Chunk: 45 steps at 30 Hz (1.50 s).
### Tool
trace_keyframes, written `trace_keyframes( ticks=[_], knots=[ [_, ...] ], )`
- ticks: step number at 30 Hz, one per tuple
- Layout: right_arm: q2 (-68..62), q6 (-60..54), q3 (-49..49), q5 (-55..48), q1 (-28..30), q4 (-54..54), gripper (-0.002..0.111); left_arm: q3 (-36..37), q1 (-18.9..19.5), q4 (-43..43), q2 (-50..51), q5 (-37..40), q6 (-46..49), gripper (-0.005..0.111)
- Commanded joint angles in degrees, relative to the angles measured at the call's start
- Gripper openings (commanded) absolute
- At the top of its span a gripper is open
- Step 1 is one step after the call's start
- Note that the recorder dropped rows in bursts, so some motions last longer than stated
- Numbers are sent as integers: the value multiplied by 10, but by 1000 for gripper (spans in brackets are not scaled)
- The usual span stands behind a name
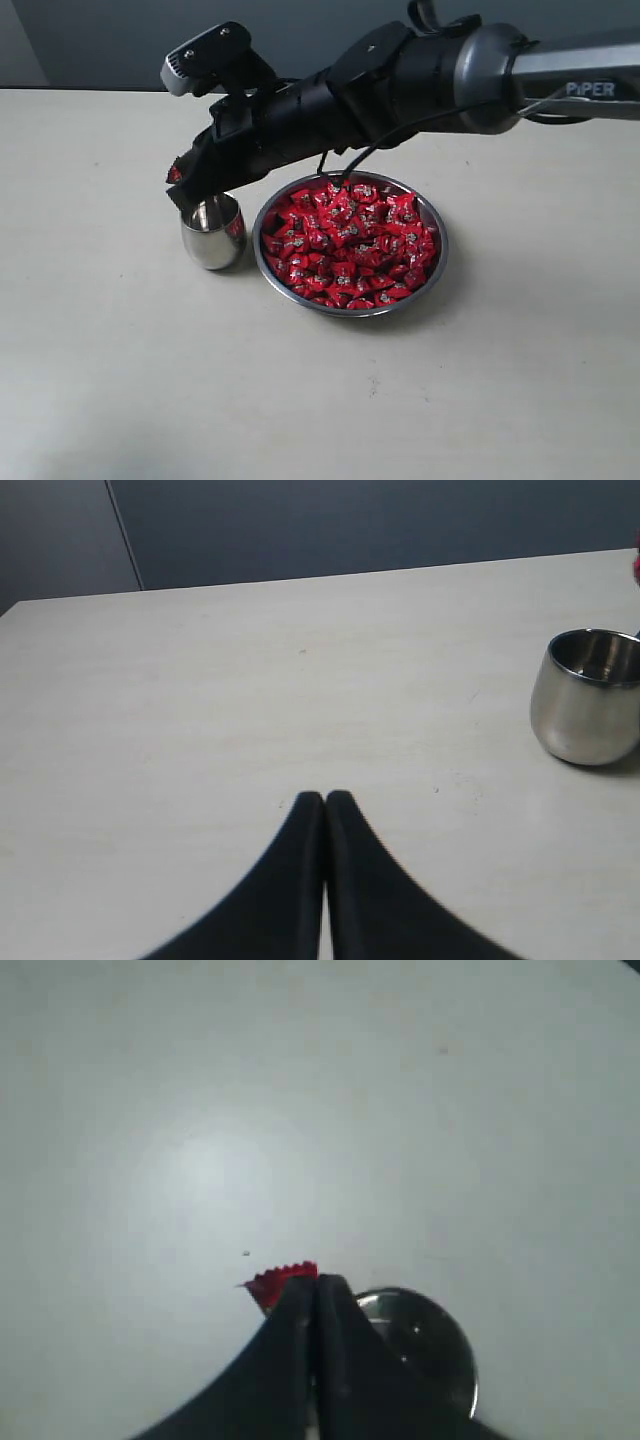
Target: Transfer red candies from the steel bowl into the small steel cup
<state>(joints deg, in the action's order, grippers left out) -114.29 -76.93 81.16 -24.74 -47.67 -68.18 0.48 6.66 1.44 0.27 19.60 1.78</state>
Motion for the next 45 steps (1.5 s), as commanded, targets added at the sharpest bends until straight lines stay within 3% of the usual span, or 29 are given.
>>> trace_keyframes(
  ticks=[1,13,21,27,33,38,45],
  knots=[
    [-52,1,45,56,-3,7,0,-5,-5,1,-3,-3,-1,0],
    [-89,5,49,71,-3,12,1,-5,-5,1,-3,-3,-1,0],
    [-91,34,49,50,-3,50,38,-5,-5,1,-3,-3,-1,0],
    [-62,176,49,50,-2,206,38,-5,-5,1,-3,-3,-1,0],
    [-8,348,49,-68,43,376,38,-5,-5,1,-3,-3,-1,0],
    [2,384,47,-144,106,397,38,-5,-5,1,-3,-3,-1,0],
    [-2,384,-1,-122,162,396,38,-5,-5,1,-3,-3,-1,0]
  ],
)
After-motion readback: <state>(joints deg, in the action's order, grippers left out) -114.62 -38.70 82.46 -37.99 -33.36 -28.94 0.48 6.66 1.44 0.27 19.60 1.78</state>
